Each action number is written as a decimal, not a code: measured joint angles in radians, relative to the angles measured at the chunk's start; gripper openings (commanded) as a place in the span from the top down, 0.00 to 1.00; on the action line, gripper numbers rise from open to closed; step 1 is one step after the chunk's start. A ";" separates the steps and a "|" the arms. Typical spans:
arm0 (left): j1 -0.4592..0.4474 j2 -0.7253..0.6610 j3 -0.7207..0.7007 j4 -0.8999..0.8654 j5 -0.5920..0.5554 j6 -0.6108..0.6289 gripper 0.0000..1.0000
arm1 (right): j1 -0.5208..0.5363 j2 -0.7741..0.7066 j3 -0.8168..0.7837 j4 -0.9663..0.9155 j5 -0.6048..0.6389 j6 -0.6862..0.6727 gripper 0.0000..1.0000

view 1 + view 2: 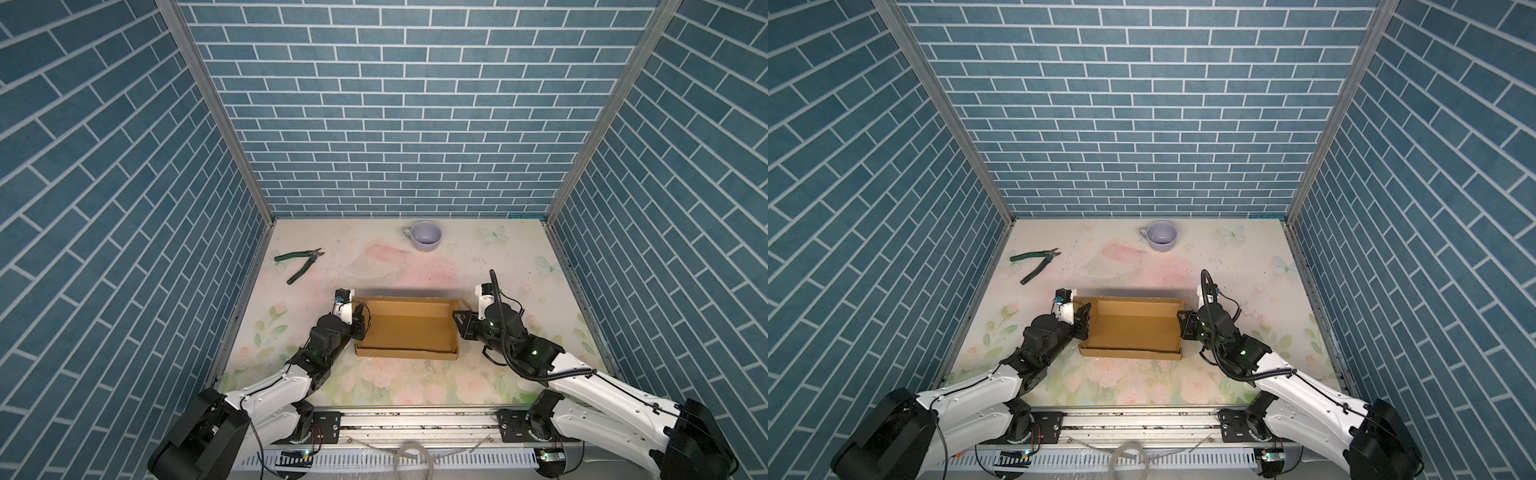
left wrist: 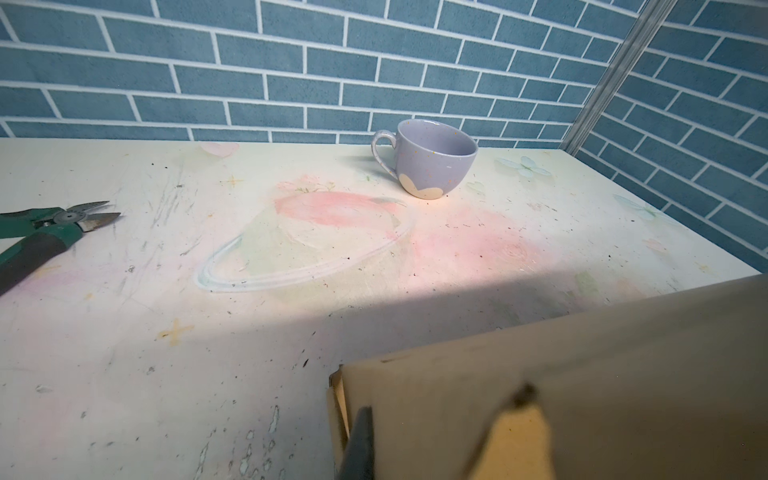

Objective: Assemble paper box
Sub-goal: Fold the lid at the center of the table, then close the paper box at the center of the table.

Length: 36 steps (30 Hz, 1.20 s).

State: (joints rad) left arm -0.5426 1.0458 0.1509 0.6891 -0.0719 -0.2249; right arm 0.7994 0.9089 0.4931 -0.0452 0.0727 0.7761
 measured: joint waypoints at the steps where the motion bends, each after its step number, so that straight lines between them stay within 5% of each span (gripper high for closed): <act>1: -0.001 0.004 -0.003 0.015 -0.008 0.005 1.00 | 0.000 -0.011 0.015 -0.026 -0.013 -0.011 0.63; 12: -0.011 0.144 -0.011 0.216 -0.052 0.055 1.00 | -0.006 -0.104 0.313 -0.377 -0.080 -0.192 0.56; 20: -0.020 0.264 -0.011 0.369 -0.061 0.074 0.97 | -0.010 0.185 0.629 -0.451 -0.082 -0.273 0.57; 26: -0.022 0.261 -0.019 0.378 -0.063 0.074 0.92 | 0.000 0.380 0.642 -0.391 -0.113 -0.249 0.59; 36: -0.026 0.139 -0.036 0.255 -0.063 0.049 0.64 | 0.034 0.391 0.510 -0.267 -0.090 -0.196 0.63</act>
State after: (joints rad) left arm -0.5690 1.1851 0.1146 0.9443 -0.1349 -0.1757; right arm 0.8333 1.2995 1.0027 -0.3122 -0.0177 0.5800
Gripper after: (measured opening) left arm 0.297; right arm 0.375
